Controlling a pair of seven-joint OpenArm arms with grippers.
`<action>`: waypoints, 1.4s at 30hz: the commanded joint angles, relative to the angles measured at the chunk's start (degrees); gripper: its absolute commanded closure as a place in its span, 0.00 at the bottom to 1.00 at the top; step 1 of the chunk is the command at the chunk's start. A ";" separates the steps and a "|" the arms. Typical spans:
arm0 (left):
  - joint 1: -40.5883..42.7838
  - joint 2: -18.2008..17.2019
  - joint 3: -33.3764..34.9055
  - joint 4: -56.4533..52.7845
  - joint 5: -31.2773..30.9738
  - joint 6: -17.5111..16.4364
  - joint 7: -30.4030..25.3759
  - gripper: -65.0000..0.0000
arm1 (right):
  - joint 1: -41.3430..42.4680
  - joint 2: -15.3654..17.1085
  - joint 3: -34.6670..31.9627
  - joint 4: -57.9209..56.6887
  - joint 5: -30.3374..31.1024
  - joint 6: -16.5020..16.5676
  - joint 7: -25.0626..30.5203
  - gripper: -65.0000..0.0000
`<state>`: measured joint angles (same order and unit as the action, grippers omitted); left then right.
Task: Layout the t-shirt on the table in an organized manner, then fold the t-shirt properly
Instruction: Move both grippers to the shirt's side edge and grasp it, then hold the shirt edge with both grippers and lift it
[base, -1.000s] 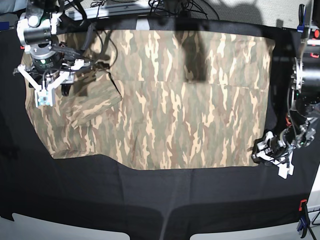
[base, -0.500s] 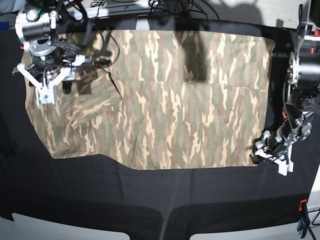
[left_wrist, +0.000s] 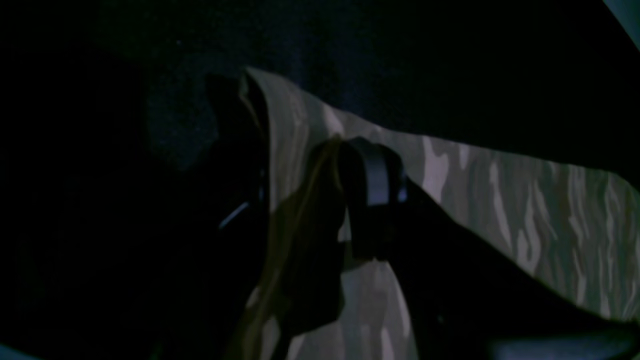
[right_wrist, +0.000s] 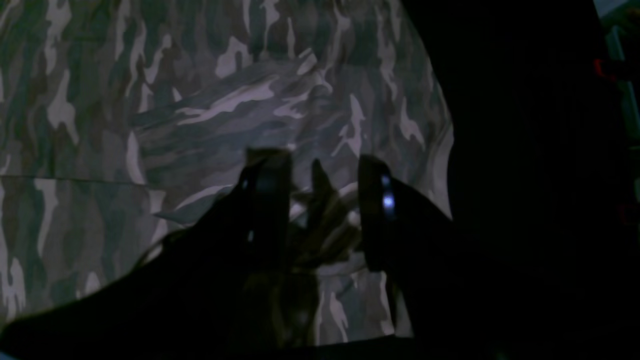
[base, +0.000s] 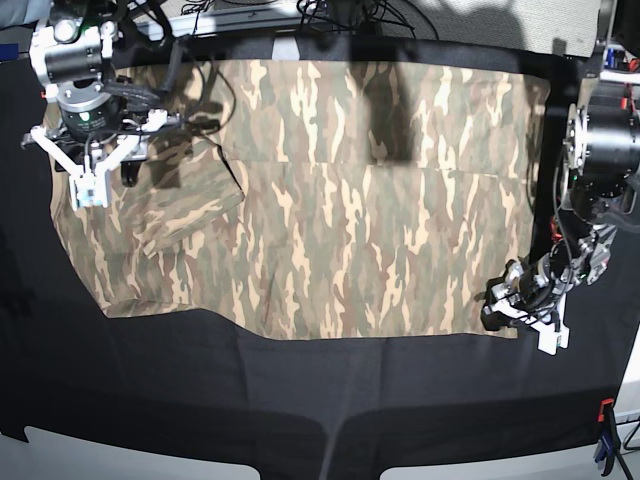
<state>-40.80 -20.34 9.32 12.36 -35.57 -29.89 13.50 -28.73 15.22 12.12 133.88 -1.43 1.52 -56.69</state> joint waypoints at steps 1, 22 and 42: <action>-1.42 -0.79 0.04 0.26 0.63 0.26 0.11 0.73 | 0.02 0.50 0.24 1.12 -0.28 -0.20 1.14 0.66; -1.27 -0.61 0.04 0.26 0.61 0.26 -6.54 1.00 | 5.97 0.52 0.24 -5.51 -2.82 -0.31 11.93 0.66; -1.27 -0.63 0.04 0.26 0.61 0.24 -6.29 1.00 | 50.34 8.61 0.26 -60.98 12.81 8.59 9.60 0.66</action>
<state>-40.45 -20.40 9.37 12.08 -34.76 -29.28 7.62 20.21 22.92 12.14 71.64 11.27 10.41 -48.03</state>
